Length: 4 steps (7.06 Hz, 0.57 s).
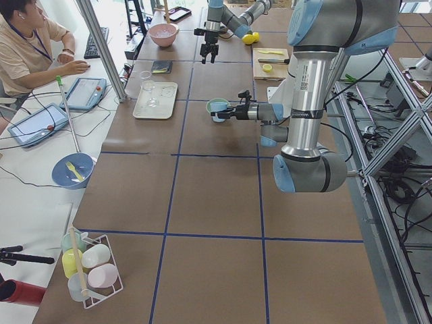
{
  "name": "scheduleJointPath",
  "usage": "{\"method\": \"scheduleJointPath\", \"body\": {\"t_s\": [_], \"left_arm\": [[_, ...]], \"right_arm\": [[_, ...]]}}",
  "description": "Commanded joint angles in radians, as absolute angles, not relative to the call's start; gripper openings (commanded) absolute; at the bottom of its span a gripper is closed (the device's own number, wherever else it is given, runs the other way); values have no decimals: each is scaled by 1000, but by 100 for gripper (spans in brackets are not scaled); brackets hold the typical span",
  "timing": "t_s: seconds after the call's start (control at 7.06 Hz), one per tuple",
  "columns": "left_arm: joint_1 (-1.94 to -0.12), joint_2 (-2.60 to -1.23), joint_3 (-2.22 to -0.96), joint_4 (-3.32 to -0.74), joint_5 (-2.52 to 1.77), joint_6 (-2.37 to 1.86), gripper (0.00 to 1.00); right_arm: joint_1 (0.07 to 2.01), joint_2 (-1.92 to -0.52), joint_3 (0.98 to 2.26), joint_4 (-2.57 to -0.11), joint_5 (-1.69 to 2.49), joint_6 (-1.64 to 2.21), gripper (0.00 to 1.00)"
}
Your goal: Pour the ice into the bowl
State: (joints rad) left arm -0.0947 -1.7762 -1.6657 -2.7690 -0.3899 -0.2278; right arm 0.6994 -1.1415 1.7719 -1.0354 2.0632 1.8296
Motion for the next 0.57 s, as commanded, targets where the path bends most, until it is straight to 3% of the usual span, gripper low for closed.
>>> {"method": "scheduleJointPath", "body": {"t_s": [0.0, 0.42], "left_arm": [[-83, -1802, -1706, -2616, -426, 55, 0], [-101, -1929, -1724, -2178, -497, 165, 0]], "right_arm": [[699, -1155, 1766, -1037, 2065, 1816, 100], [699, -1166, 1755, -1039, 2063, 1809, 100]]}}
